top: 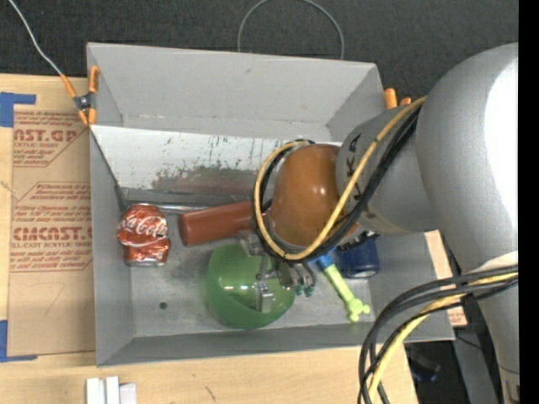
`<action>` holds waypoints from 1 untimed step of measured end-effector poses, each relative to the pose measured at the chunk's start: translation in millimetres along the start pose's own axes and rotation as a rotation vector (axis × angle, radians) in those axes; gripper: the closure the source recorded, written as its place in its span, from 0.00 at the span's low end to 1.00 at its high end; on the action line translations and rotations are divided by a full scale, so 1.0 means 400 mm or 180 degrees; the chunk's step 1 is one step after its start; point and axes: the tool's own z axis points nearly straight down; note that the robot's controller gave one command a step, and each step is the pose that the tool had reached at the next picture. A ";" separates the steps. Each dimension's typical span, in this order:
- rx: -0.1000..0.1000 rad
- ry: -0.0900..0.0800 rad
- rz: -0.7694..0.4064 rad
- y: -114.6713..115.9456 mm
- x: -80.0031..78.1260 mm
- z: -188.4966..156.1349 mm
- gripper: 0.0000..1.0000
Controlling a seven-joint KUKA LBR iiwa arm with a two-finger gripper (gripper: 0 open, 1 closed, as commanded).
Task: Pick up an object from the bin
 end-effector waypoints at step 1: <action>-0.0003 -0.0071 -0.0442 0.067 0.053 -0.004 1.00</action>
Offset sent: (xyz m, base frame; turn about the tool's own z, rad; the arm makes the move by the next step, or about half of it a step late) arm 0.0000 0.0000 0.0000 0.0000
